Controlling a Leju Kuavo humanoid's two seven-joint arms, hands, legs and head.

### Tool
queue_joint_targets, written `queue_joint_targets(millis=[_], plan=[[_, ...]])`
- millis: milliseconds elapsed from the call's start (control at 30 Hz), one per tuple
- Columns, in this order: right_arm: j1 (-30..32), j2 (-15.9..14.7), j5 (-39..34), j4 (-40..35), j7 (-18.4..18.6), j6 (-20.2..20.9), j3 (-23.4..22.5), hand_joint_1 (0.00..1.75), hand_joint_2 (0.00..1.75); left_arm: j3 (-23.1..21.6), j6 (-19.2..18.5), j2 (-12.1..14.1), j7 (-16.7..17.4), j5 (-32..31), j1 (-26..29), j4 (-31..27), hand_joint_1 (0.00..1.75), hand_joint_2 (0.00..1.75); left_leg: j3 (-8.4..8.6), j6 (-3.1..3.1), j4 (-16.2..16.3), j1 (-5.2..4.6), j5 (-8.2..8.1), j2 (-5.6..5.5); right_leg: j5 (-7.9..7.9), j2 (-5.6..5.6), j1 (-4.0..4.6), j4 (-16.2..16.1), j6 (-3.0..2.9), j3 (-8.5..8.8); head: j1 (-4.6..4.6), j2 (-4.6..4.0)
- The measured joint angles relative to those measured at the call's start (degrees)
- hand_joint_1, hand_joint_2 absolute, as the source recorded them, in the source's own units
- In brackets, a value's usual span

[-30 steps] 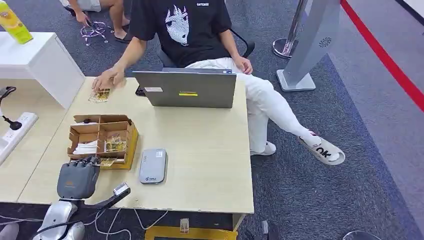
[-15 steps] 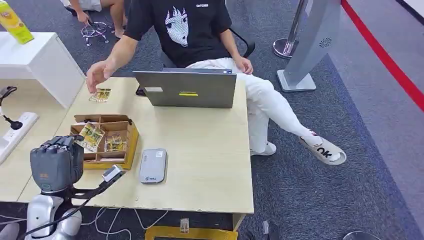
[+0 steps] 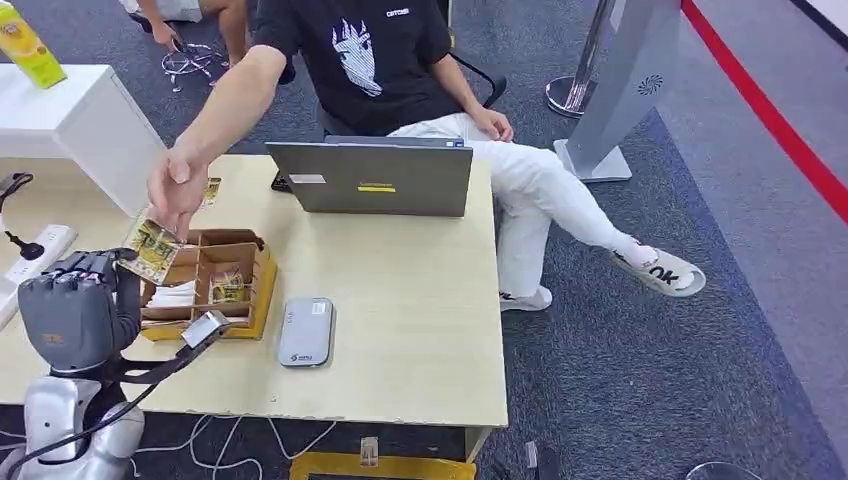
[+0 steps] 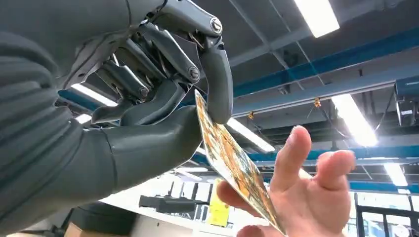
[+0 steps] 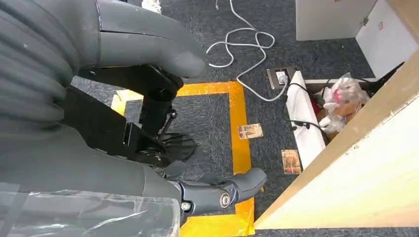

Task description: Pass the card to the sensor for recognition and then transmit it.

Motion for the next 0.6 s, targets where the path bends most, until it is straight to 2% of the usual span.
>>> queue_joint_targets(millis=[600], plan=[[-0.01, 0.0, 0.09, 0.0, 0.0, 0.0, -0.04, 0.0, 1.75, 0.0, 0.0, 0.09, 0.02, 0.0, 0.02, -0.02, 1.75, 1.75, 0.0, 0.0, 0.0, 0.0, 0.0, 0.0, 0.0, 0.0, 0.0, 0.0, 0.0, 0.0, 0.0, 0.0]])
